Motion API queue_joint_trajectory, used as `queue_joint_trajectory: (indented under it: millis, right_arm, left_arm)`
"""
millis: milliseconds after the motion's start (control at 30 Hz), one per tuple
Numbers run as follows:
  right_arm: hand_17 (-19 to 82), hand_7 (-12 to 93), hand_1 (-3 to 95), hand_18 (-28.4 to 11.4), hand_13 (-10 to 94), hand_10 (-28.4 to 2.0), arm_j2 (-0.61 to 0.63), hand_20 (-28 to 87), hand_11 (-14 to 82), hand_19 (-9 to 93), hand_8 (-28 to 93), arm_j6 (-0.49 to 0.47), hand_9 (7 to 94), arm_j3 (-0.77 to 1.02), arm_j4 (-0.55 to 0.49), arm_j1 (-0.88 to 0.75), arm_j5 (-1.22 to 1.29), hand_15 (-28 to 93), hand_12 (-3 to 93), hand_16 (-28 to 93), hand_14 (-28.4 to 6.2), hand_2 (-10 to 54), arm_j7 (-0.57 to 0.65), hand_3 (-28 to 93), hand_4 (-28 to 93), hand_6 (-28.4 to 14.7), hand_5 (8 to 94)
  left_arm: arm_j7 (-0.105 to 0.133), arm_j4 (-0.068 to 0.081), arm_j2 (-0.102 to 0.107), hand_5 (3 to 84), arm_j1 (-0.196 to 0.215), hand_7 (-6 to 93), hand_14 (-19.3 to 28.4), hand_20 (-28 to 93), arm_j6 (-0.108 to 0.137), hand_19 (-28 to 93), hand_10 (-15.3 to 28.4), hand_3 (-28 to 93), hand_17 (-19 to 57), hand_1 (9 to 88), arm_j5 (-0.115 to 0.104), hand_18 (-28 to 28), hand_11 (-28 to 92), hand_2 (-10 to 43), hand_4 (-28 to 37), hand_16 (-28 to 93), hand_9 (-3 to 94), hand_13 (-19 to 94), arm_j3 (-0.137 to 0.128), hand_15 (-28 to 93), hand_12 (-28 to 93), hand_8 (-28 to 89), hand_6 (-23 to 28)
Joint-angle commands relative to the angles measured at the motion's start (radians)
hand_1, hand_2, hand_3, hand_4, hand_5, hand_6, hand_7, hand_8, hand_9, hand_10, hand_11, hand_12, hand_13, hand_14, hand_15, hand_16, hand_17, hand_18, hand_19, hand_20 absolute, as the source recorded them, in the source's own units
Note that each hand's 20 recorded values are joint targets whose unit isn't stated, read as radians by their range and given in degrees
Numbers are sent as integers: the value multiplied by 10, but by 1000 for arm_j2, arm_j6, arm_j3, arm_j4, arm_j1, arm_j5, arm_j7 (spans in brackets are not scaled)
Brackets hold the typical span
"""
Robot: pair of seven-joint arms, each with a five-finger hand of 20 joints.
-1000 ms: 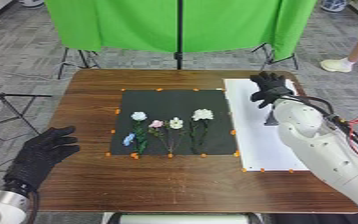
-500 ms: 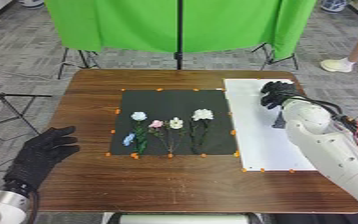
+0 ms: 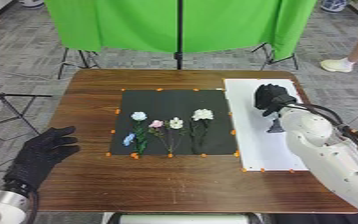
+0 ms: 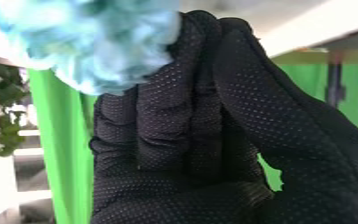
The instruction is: Arrange flowers
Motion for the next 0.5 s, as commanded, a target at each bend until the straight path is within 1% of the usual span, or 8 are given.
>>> queue_joint_trajectory:
  millis: [33,67,133,200,233,400,433,500]
  right_arm:
    - [262,455,417,-139,624,-58,56,334,276,717,-183,-16,669,89,-113,-98,-87,473,332,303,-15,-95,45,871,-282,24,575]
    - [240,424,376,-145,571,-70,62,334,326,701,-217,-22,607,101,-124,-111,-94,498,269,242,-30,-95,51,893,-282,26,546]
    - [201,390,315,-153,471,-86,75,327,354,670,-239,-35,514,125,-145,-139,-109,509,213,181,-50,-95,83,911,-282,19,482]
    - [156,375,281,-166,378,-91,84,312,345,634,-238,-48,449,149,-158,-165,-101,480,196,149,-64,-95,97,918,-283,13,443]
    - [142,374,276,-169,352,-91,83,307,341,623,-237,-84,435,170,-167,-177,-85,466,194,142,-68,-95,99,919,-283,12,435]
    - [130,354,261,-173,344,-98,83,296,328,609,-228,-180,406,219,-198,-219,-50,458,197,138,-78,-95,133,911,-283,-4,407]
    - [138,351,259,-175,374,-101,81,302,360,622,-221,-179,399,223,-197,-225,-55,496,213,153,-74,-95,125,909,-283,-6,398]
    - [150,351,258,-173,396,-106,77,313,404,644,-217,-207,387,214,-195,-222,-49,555,232,161,-73,-95,128,907,-283,-8,388]
  left_arm:
    - [-2,7,7,446,13,312,208,-17,0,667,175,727,-28,292,-3,244,464,84,-283,-62,415,358,6,696,190,-138,74]
    - [1,6,7,446,15,312,208,-17,1,667,175,727,-28,292,-3,244,464,85,-283,-62,415,358,5,696,190,-137,73]
    - [2,5,5,446,18,313,208,-17,-2,667,175,728,-28,291,-2,244,463,85,-283,-62,415,357,4,697,191,-137,73]
    - [3,4,6,446,19,313,207,-17,0,667,175,726,-28,292,-2,244,464,85,-283,-62,415,357,3,697,191,-137,73]
    - [2,5,5,446,18,313,207,-17,0,667,175,727,-29,292,-2,245,464,85,-283,-62,415,357,3,697,191,-137,73]
    - [6,5,8,446,19,312,208,-17,5,667,175,727,-29,292,-4,245,463,85,-283,-62,415,357,5,697,191,-138,73]
    - [5,4,7,446,20,312,208,-17,4,668,175,727,-29,292,-4,245,463,85,-283,-62,415,357,4,697,190,-137,73]
    - [3,4,4,446,18,312,208,-17,5,667,175,727,-29,292,-2,244,463,85,-283,-62,415,357,4,696,190,-137,73]
